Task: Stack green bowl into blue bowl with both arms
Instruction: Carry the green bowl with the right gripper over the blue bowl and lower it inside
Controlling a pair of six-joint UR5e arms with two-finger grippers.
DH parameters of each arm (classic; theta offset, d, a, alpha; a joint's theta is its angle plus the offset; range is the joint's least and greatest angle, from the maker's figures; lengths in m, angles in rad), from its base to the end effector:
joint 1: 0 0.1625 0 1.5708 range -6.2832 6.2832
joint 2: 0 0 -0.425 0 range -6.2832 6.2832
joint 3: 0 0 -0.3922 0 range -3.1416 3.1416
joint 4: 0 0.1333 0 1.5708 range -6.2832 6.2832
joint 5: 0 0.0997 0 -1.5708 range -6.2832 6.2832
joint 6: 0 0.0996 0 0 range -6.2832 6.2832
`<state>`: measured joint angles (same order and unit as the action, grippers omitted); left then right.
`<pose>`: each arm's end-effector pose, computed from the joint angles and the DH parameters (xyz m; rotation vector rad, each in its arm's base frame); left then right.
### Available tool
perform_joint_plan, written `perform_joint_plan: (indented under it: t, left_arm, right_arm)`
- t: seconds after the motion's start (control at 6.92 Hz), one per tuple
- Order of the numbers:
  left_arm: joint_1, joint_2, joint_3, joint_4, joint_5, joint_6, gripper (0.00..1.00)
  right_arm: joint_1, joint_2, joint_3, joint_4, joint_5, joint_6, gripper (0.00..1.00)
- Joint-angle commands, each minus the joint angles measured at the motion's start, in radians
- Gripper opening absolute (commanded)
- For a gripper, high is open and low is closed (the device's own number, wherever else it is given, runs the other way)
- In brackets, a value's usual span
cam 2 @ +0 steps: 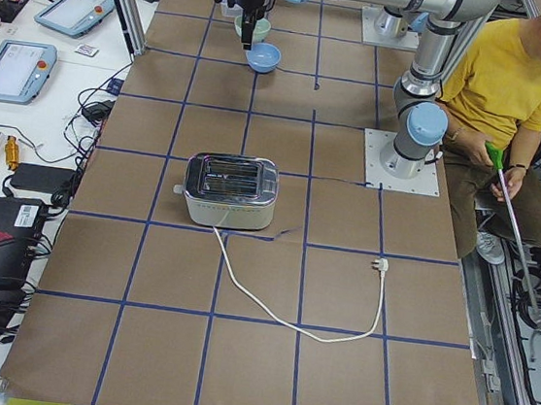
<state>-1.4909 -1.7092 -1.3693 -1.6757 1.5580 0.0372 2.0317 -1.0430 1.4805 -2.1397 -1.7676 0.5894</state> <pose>-0.0906 -0.5545 0.5045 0.0671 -3.1250 -0.0641 0.4048 -0.5593 0.2797 -0.2135 -3.0128 0.3214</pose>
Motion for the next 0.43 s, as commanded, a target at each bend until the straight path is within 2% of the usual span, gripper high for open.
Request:
perform_joint_plan:
  t: [0.0,0.29]
  left_arm:
    - [-0.020,0.008,0.009,-0.001,0.060,-0.073,1.00]
    - [-0.078,0.037,-0.022,-0.015,0.062,-0.103,1.00]
  right_arm:
    - [0.032,0.023,-0.012,0.009,0.011,0.015,0.00]
    - [0.033,0.020,-0.012,0.021,0.011,0.015,0.00]
